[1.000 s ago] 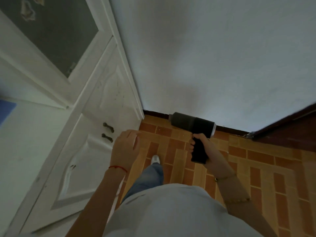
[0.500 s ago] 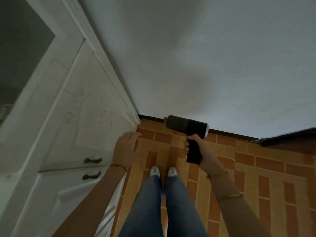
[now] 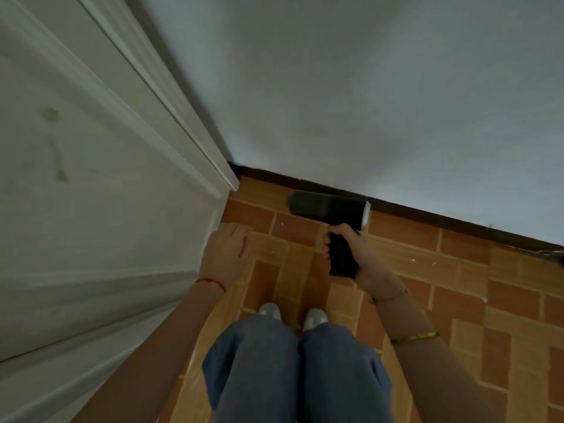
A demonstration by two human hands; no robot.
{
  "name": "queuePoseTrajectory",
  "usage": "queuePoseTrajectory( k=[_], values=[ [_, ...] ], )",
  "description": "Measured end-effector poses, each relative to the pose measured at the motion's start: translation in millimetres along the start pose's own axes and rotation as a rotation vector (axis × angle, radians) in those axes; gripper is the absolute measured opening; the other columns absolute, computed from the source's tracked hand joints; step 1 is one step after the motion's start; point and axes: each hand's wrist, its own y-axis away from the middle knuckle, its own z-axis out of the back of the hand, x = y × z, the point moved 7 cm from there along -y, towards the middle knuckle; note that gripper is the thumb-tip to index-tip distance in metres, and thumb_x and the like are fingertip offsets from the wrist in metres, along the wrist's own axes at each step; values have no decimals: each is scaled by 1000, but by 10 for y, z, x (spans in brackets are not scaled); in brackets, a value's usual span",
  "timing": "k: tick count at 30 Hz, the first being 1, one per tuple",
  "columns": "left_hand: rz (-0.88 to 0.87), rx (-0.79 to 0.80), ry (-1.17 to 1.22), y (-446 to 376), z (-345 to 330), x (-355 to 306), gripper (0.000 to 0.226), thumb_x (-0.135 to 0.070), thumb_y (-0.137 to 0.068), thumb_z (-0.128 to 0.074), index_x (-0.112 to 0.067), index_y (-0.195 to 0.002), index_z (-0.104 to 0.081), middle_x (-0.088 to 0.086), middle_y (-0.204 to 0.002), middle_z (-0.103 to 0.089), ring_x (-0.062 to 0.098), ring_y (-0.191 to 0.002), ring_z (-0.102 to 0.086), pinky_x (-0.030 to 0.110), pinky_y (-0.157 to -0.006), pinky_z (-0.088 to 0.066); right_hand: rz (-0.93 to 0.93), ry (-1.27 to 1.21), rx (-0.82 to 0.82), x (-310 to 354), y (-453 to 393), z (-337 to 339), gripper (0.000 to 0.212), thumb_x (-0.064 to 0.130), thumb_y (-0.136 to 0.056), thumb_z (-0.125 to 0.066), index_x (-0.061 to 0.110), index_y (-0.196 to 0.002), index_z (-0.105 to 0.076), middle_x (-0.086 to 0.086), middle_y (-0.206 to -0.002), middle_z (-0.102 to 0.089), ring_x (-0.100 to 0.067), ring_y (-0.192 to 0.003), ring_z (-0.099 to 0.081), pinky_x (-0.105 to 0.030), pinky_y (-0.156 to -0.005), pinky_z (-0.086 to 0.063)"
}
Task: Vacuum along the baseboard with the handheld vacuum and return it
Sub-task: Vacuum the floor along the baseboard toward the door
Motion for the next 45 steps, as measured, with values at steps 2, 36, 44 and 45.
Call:
queuePoseTrajectory(
  k=[2, 36, 44, 45],
  values=[
    [6, 19, -33, -12, -501, 328, 29, -18, -93, -41, -7, -96, -67, 10, -89, -64, 28, -78, -60, 37, -70, -48, 4, 17, 13, -263, -436, 123, 21, 20, -86, -67, 8, -100, -58, -6, -77, -61, -18, -65, -59, -31, -64, -50],
    [143, -32, -198, 190, -3076, 1950, 45, -27, -99, -37, -11, -139, -47, 14, -144, -46, 32, -135, -39, 54, -115, -33, 287, 438, -34, -1327, -2584, 647, 11, 14, -93, -61, 5, -99, -60, -8, -67, -63, -20, -56, -62, -28, -56, -54],
    [176, -113, -137, 174, -3194, 2024, 45, -26, -98, -40, -11, -139, -48, 13, -144, -46, 31, -137, -40, 55, -120, -20, 485, 788, -119, -1259, -2761, 633, 32, 38, -90, -65, 7, -88, -58, -7, -58, -62, -25, -50, -61, -35, -55, -56],
    [178, -116, -127, 177, -3193, 2030, 45, -26, -98, -40, -12, -140, -47, 12, -145, -46, 31, -137, -39, 55, -120, -19, 499, 851, -108, -1274, -2772, 597, 32, 40, -90, -64, 10, -84, -57, -6, -56, -61, -24, -49, -62, -34, -55, -56]
  ],
)
